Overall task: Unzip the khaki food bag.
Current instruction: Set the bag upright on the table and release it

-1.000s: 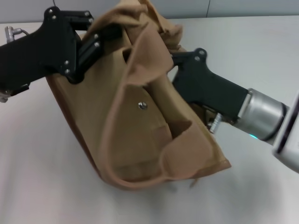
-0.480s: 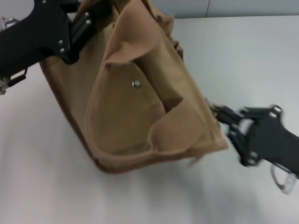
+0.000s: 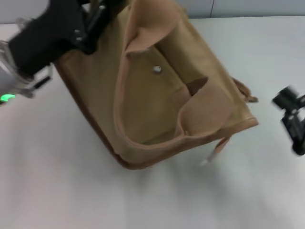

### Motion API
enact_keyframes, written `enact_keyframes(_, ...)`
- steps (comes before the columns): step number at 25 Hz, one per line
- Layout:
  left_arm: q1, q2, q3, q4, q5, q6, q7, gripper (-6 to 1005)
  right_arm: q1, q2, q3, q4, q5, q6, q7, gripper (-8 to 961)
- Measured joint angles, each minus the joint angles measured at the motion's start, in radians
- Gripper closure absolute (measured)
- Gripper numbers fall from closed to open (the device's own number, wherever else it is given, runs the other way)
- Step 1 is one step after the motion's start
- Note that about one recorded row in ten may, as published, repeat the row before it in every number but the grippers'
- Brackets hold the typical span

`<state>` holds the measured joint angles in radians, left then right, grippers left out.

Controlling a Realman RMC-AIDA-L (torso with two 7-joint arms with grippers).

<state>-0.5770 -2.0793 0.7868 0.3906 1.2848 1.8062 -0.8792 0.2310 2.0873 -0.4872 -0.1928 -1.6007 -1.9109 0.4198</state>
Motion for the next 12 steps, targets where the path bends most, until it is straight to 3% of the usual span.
enact_keyframes(1, -0.029, 0.0, 0.041, -0.101, -0.058, -0.004, 0.087, 899, -0.001, 0.001, 0.054, 0.016, 0.006, -0.007, -0.003, 936)
enact_keyframes(5, -0.087, -0.001, 0.087, -0.206, -0.122, -0.012, 0.153, 898, -0.003, -0.003, 0.1, 0.022, 0.008, -0.019, -0.005, 796)
enact_keyframes(10, -0.175, -0.001, 0.082, -0.382, -0.168, -0.009, 0.235, 896, -0.005, -0.003, 0.154, 0.023, 0.008, -0.025, 0.0, 630)
enact_keyframes(11, -0.208, -0.001, 0.061, -0.475, -0.176, -0.005, 0.332, 896, 0.0, -0.003, 0.167, 0.027, 0.009, -0.03, 0.004, 597)
enact_keyframes(12, -0.208, -0.001, 0.061, -0.475, -0.176, -0.005, 0.332, 896, 0.0, -0.003, 0.167, 0.027, 0.009, -0.03, 0.004, 564)
